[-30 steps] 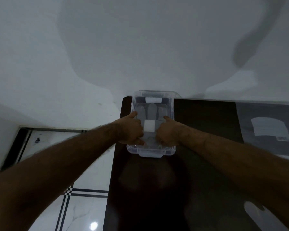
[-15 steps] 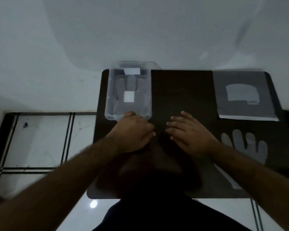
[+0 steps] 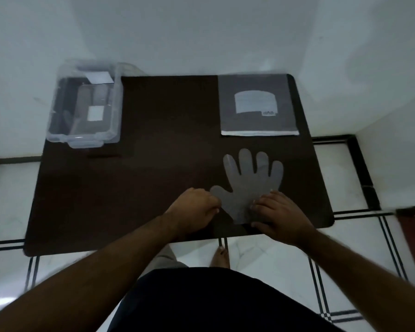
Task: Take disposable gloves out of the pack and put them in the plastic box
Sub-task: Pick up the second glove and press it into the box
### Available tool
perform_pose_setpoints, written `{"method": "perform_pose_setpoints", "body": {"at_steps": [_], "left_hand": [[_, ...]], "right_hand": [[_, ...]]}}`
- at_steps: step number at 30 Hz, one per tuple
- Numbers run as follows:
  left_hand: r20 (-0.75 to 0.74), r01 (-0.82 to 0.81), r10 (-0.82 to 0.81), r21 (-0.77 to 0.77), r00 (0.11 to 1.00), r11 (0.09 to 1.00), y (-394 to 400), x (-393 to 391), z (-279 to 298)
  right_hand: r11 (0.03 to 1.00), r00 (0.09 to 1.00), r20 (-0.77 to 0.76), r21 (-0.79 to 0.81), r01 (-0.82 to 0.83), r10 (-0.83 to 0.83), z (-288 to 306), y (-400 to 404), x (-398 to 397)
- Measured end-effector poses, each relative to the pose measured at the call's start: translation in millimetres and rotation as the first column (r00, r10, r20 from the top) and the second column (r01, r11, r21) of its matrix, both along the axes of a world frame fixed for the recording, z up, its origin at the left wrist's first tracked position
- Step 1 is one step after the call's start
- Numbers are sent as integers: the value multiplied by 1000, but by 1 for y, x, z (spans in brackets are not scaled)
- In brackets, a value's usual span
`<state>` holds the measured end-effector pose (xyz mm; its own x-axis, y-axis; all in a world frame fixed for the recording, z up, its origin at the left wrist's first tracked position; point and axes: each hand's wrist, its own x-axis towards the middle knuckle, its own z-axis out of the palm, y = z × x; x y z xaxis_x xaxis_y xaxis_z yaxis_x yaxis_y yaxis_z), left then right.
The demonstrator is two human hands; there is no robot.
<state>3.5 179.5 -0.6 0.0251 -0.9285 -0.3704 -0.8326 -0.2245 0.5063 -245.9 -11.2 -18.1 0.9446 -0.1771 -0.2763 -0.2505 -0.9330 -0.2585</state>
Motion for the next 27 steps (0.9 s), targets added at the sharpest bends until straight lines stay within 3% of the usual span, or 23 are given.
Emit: {"method": "perform_pose_setpoints", "body": {"at_steps": [3,6,10,14,20,24,27], "left_hand": [[39,25,-25,-8,999,1000,-14,-33,-15],[170,130,-131,14,977,991,-17,-59,-30],[381,297,-294,53,876,953,-12,-79,-51],[463,321,-279,-13,841,947,-8,-91,-65],[438,283,-182,-177,880,942,4,-107,-75],[363,195,-82,-286,928,938,18,-111,-73],[187,-15,91,-376,978,926,26,-101,-56]], "right_hand": [[999,982,-184,2,-52,51,-10,-21,-22],[992,947,-299,-11,-125,116,-17,-27,-34],[975,967,-173,-88,-202,185,-28,-22,-44],[972,980,-51,-131,-197,192,-34,-12,-52],[977,981,73,-126,-170,180,-36,5,-58],[997,995,92,67,-34,28,-23,9,-49],[970,991,130,241,-1,-32,-1,7,-29]]}}
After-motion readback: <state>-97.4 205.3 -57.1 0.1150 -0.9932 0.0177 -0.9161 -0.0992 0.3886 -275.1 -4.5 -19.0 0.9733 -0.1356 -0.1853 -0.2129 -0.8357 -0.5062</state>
